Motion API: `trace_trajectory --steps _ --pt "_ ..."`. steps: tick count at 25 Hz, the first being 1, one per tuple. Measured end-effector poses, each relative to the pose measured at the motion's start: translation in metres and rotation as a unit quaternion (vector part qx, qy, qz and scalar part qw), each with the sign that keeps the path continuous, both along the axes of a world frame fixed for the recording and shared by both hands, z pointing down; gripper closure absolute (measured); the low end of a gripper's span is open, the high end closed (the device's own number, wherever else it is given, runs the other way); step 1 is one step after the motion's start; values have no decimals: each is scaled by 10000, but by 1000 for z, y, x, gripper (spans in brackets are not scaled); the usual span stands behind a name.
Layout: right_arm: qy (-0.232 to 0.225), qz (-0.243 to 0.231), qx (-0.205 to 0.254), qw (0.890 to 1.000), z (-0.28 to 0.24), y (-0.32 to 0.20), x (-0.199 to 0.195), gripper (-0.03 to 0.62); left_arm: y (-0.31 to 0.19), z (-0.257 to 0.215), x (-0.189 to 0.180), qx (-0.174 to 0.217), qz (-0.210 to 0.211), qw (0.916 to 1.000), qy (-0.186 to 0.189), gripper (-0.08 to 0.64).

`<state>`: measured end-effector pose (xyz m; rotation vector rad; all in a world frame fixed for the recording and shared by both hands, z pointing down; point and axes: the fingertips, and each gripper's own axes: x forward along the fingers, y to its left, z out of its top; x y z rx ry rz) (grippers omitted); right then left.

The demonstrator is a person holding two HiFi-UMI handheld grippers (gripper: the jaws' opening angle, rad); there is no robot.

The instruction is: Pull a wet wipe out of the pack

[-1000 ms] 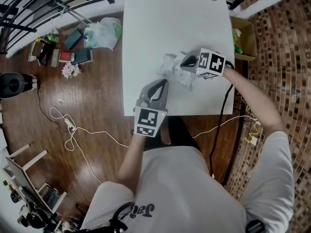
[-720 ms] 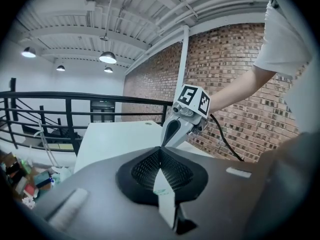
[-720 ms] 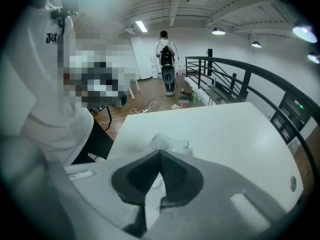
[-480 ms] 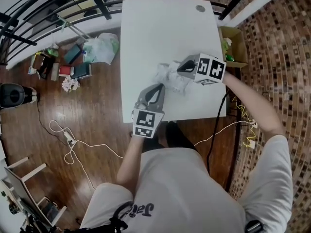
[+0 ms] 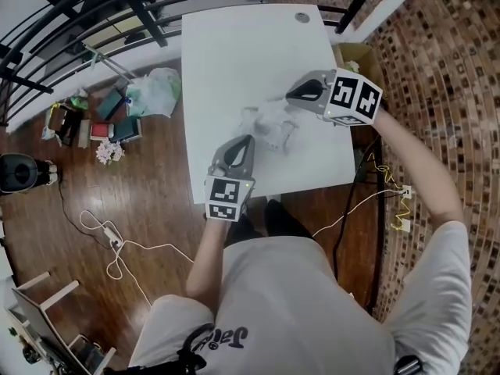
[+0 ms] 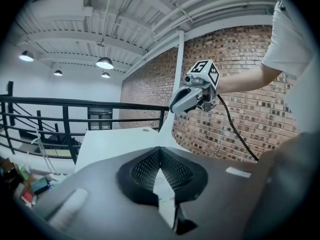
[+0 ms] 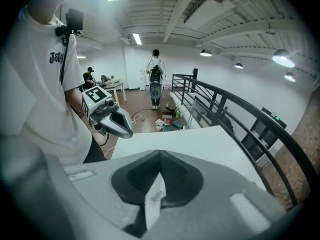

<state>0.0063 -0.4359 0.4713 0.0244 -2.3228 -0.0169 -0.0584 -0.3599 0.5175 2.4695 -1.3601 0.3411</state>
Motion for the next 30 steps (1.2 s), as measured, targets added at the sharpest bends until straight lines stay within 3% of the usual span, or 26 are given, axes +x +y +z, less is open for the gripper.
trace_trajectory --steps 6,11,21,30 --pt "-8 515 168 9985 -12 -15 40 601 -2 0 10 -64 58 10000 44 543" --pt "152 1053 163 9942 8 -24 81 601 -2 4 35 -18 311 9995 -23 543" --pt "827 1981 96 9766 111 -28 160 600 16 24 93 -118 805 9965 -186 543" --pt "1222 2508 -368 9596 208 -20 182 600 32 43 88 -356 843 9952 -360 543"
